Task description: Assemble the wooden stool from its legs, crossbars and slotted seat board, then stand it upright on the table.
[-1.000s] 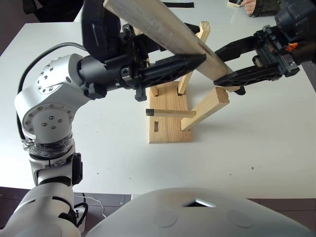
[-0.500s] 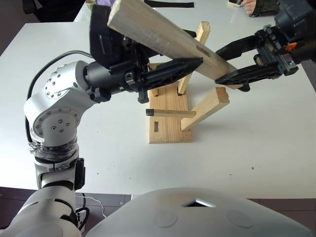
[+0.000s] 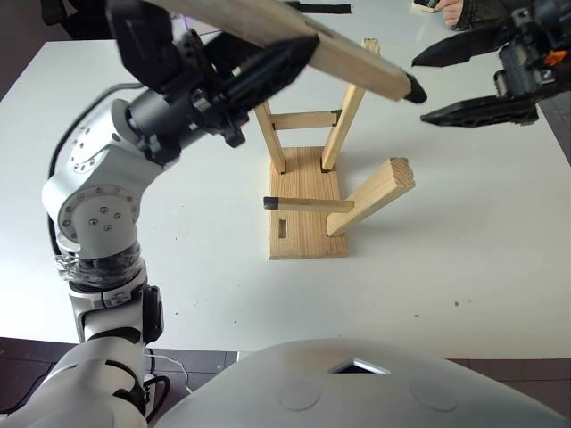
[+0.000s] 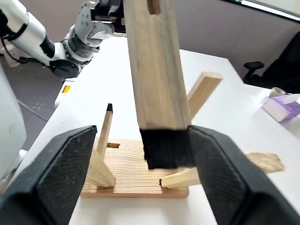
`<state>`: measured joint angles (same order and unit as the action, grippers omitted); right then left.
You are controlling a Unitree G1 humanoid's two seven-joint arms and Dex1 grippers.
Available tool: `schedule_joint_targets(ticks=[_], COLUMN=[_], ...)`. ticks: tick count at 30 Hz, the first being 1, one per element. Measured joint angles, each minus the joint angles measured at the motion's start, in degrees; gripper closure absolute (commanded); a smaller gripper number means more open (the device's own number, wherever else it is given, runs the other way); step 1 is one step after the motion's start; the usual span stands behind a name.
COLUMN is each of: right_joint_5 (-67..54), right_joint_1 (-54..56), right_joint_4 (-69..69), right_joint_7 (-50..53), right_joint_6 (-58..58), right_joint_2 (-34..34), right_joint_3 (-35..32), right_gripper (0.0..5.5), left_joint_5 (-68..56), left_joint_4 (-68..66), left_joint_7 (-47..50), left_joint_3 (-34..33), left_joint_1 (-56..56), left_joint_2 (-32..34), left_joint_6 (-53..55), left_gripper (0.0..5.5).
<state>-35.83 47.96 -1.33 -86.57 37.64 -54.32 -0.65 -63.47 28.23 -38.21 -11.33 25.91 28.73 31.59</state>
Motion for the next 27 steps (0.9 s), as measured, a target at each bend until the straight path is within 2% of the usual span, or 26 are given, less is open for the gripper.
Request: schedule_joint_targets(ticks=[3, 10, 12, 14, 18, 21, 27], right_joint_5=[0.3, 1.1, 1.0, 0.6, -0.6, -1.5, -1.9], right_joint_1=[-2.6, -18.6, -23.1, -28.8, -36.2, -39.1, -40.3], right_joint_4=[-3.8, -7.6, -7.0, -4.1, 0.9, 2.7, 3.9], right_joint_7=[0.9, 2.4, 3.0, 3.9, 6.3, 7.8, 8.9], right_joint_6=[-1.0, -2.9, -3.4, -3.5, -3.3, -3.4, -4.1], right_joint_2=[-1.7, -5.7, -6.0, -6.0, -5.5, -3.9, -3.2], right_joint_3=[-3.9, -13.4, -16.0, -20.0, -26.0, -26.8, -26.3], right_gripper=[1.95, 1.95, 1.95, 1.95, 1.95, 1.95, 1.95], left_joint_5=[1.0, -2.3, -3.2, -3.1, 2.5, 9.2, 14.8], left_joint_4=[-0.2, -0.3, 0.0, 0.4, -4.1, -8.6, -7.8], left_joint_7=[-1.2, -5.6, -8.9, -16.5, -29.4, -32.8, -35.1], left_joint_3=[-2.3, -15.1, -18.7, -22.0, -23.2, -22.1, -17.1], left_joint_1=[0.1, -2.3, -5.1, -10.9, -18.5, -21.9, -26.9], left_joint_2=[4.0, 17.2, 20.8, 25.1, 28.9, 28.8, 24.8], left_joint_6=[0.2, 3.7, 5.4, 7.3, 5.1, 1.0, -4.5], left_gripper=[3.45, 3.45, 3.45, 3.45, 3.45, 3.45, 3.45])
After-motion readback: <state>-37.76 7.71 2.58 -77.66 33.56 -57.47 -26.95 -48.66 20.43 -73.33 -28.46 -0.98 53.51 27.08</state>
